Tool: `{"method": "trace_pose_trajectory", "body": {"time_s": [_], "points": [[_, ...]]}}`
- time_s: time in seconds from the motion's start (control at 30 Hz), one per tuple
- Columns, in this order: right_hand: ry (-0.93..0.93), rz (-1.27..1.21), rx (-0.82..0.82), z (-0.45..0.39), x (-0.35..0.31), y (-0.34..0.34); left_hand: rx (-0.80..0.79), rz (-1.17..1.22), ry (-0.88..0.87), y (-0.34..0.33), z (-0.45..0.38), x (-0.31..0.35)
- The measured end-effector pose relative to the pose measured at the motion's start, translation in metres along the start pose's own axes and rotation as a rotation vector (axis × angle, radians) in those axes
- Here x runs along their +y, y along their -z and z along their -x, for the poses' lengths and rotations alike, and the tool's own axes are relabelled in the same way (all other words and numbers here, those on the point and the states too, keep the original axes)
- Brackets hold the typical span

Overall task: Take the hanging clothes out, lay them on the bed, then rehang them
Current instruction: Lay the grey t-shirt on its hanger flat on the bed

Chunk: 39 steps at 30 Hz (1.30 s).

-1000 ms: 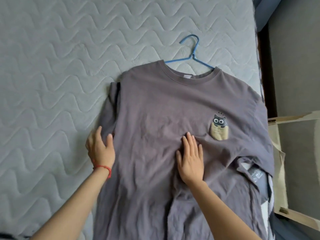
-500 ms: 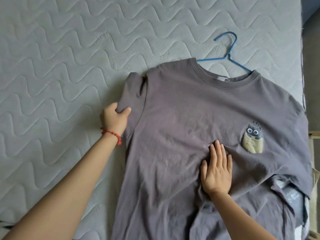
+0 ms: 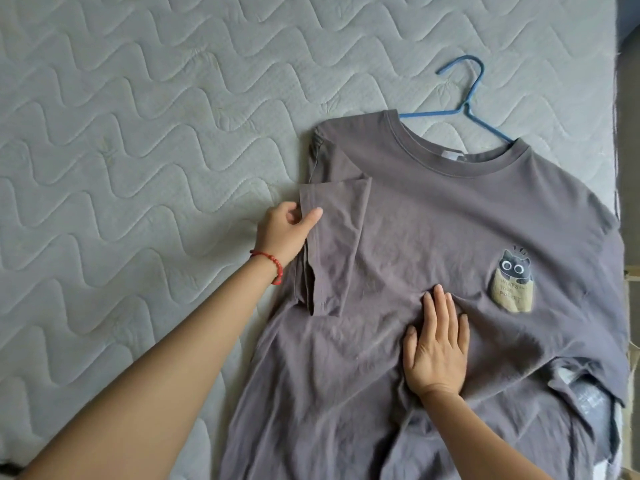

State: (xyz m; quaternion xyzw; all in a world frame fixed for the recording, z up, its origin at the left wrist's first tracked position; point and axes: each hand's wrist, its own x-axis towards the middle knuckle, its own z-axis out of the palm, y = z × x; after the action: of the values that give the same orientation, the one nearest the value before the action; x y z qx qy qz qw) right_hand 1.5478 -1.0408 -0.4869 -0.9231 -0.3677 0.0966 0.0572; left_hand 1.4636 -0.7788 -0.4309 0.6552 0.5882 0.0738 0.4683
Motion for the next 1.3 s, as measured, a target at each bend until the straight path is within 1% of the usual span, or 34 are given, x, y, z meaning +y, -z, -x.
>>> {"method": "trace_pose_trajectory", "body": {"time_s": [0.07,0.13,0.2,0.27,0.3,0.37,0.47,0.53,0.57,0.6,0.7,0.73,0.8,0.83,0.87,0.9,0.97,1.0,1.07,1.13,1.2,1.3], "points": [[-0.005,0.001,-0.001,0.0,0.0,-0.001,0.014,0.022,0.045,-0.013,-0.006,0.005],[-0.006,0.007,-0.007,0.0,0.0,-0.001,0.083,0.067,0.084,-0.021,-0.01,0.007],[-0.007,0.013,-0.014,-0.001,0.001,-0.002,0.155,0.097,0.062,-0.023,-0.011,0.004],[-0.01,0.012,-0.016,0.0,0.001,-0.002,0.233,0.05,-0.003,-0.016,-0.009,0.002],[-0.011,0.011,-0.017,0.0,0.001,-0.002,0.284,0.027,-0.021,-0.01,-0.008,0.0],[-0.015,0.005,-0.017,0.0,0.001,-0.002,0.384,0.057,-0.024,0.008,-0.012,-0.008],[-0.013,0.0,-0.022,0.0,0.001,-0.001,0.53,0.212,0.078,0.051,-0.036,-0.036],[-0.012,-0.002,-0.019,0.0,0.001,0.0,0.579,0.267,0.165,0.084,-0.051,-0.061],[-0.013,-0.003,-0.018,-0.001,0.001,0.0,0.557,0.282,0.214,0.098,-0.055,-0.072],[-0.013,-0.004,-0.018,-0.001,0.001,0.0,0.503,0.312,0.268,0.108,-0.057,-0.082],[-0.01,-0.002,-0.024,-0.001,0.0,0.0,0.262,0.499,0.376,0.124,-0.055,-0.092],[-0.01,0.0,-0.027,-0.001,0.0,0.0,0.175,0.521,0.4,0.126,-0.051,-0.092],[-0.011,0.0,-0.031,0.0,0.001,0.001,0.029,0.482,0.459,0.123,-0.041,-0.095],[-0.012,-0.001,-0.031,0.001,0.001,0.002,-0.019,0.454,0.484,0.121,-0.037,-0.1],[-0.011,-0.003,-0.027,0.002,0.001,0.003,-0.033,0.429,0.492,0.12,-0.031,-0.104],[-0.012,-0.005,-0.026,0.002,0.0,0.003,-0.002,0.4,0.464,0.119,-0.027,-0.11],[-0.01,-0.006,-0.032,0.002,0.0,0.004,0.176,0.361,0.352,0.123,-0.023,-0.12],[-0.009,-0.004,-0.036,0.002,-0.001,0.005,0.251,0.381,0.315,0.125,-0.02,-0.121],[-0.01,0.005,-0.046,0.002,0.0,0.005,0.283,0.44,0.288,0.123,-0.016,-0.122],[-0.001,0.013,-0.048,0.002,0.001,0.006,0.281,0.423,0.281,0.118,-0.011,-0.122],[0.022,0.004,-0.059,0.002,0.001,0.011,0.326,0.332,0.26,0.112,-0.001,-0.121],[0.039,-0.056,-0.122,0.008,0.0,0.022,0.382,0.179,0.236,0.089,0.027,-0.121]]}}
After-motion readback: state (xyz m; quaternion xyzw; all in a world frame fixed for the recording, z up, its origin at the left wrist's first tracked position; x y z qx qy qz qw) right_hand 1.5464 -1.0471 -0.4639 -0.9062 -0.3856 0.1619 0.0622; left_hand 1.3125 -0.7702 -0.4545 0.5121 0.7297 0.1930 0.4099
